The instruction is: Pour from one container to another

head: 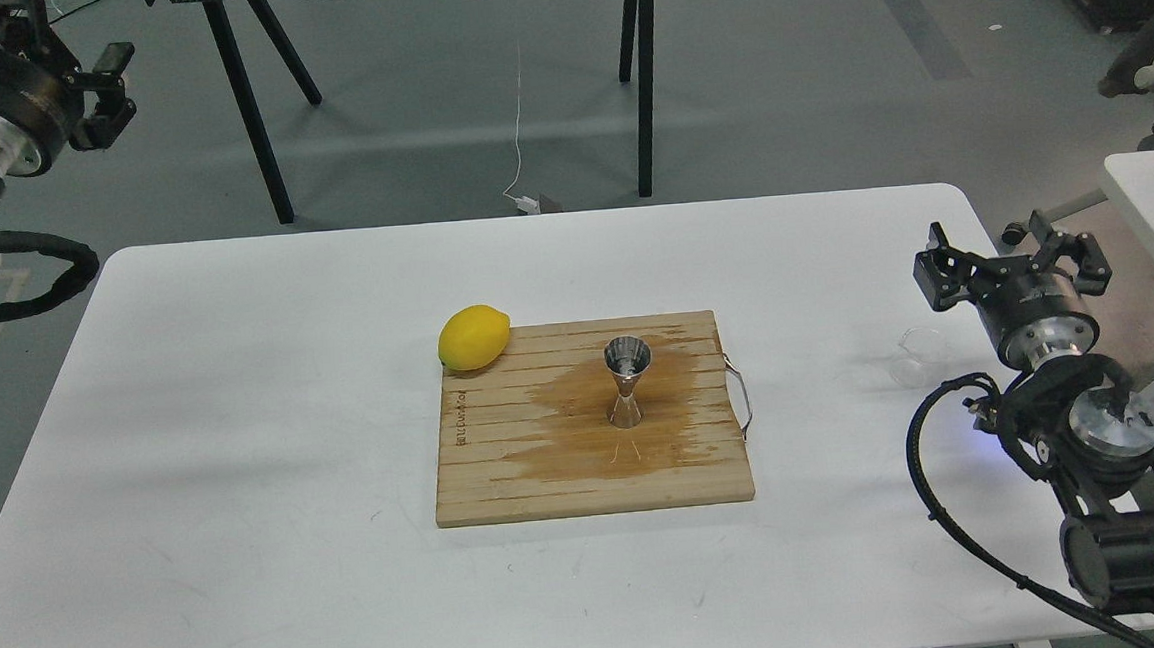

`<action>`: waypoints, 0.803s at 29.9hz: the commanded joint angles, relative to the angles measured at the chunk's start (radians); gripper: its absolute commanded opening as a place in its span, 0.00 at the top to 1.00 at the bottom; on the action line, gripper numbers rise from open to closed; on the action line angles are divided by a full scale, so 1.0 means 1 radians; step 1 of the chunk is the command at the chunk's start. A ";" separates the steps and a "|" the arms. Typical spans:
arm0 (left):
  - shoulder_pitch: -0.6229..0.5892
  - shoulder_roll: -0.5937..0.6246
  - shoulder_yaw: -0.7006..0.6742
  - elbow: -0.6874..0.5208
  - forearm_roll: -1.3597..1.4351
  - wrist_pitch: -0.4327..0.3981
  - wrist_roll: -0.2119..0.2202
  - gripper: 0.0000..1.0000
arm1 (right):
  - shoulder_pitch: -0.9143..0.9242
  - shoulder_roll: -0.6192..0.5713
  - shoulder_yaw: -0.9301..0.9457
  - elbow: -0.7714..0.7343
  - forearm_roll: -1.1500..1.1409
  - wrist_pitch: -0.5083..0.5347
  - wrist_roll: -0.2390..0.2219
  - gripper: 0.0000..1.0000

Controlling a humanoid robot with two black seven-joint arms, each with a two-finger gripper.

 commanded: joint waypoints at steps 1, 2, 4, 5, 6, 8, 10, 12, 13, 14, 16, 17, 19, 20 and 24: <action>0.009 -0.016 0.000 0.003 -0.004 -0.001 -0.003 0.01 | 0.125 -0.097 -0.078 -0.024 -0.020 0.003 -0.001 0.03; 0.012 -0.023 0.000 0.010 -0.005 -0.003 -0.003 0.01 | 0.149 -0.120 -0.103 -0.041 -0.023 0.005 -0.003 0.03; 0.015 -0.040 0.001 0.020 -0.031 -0.008 -0.003 0.01 | 0.197 -0.151 -0.169 -0.073 -0.028 0.008 -0.004 0.03; 0.017 -0.052 0.003 0.033 -0.056 -0.009 -0.003 0.01 | 0.224 -0.158 -0.208 -0.081 -0.029 0.015 -0.004 0.02; 0.017 -0.066 0.007 0.049 -0.076 -0.011 -0.003 0.01 | 0.244 -0.164 -0.242 -0.084 -0.037 0.034 -0.004 0.02; 0.022 -0.098 0.013 0.070 -0.094 -0.012 -0.003 0.01 | 0.261 -0.175 -0.298 -0.112 -0.066 0.105 -0.004 0.02; 0.037 -0.124 0.013 0.087 -0.097 -0.017 -0.003 0.01 | 0.266 -0.177 -0.325 -0.159 -0.091 0.161 -0.004 0.02; 0.063 -0.141 0.007 0.096 -0.099 -0.041 -0.005 0.01 | 0.265 -0.172 -0.345 -0.182 -0.097 0.195 -0.006 0.02; 0.080 -0.150 0.004 0.096 -0.102 -0.066 -0.011 0.01 | 0.261 -0.171 -0.361 -0.185 -0.097 0.201 -0.006 0.01; 0.092 -0.158 0.004 0.098 -0.105 -0.084 -0.022 0.01 | 0.258 -0.171 -0.377 -0.185 -0.097 0.202 -0.006 0.01; 0.118 -0.177 0.006 0.098 -0.109 -0.104 -0.052 0.01 | 0.252 -0.166 -0.411 -0.184 -0.097 0.206 -0.004 0.01; 0.129 -0.186 0.004 0.100 -0.109 -0.104 -0.065 0.01 | 0.246 -0.166 -0.420 -0.184 -0.097 0.213 0.000 0.01; 0.146 -0.212 0.004 0.109 -0.109 -0.107 -0.086 0.01 | 0.232 -0.165 -0.428 -0.187 -0.097 0.230 0.005 0.01; 0.149 -0.224 0.004 0.112 -0.109 -0.109 -0.097 0.01 | 0.229 -0.163 -0.430 -0.190 -0.097 0.230 0.005 0.01; 0.150 -0.246 0.003 0.119 -0.113 -0.109 -0.114 0.01 | 0.229 -0.149 -0.425 -0.210 -0.097 0.229 0.008 0.01</action>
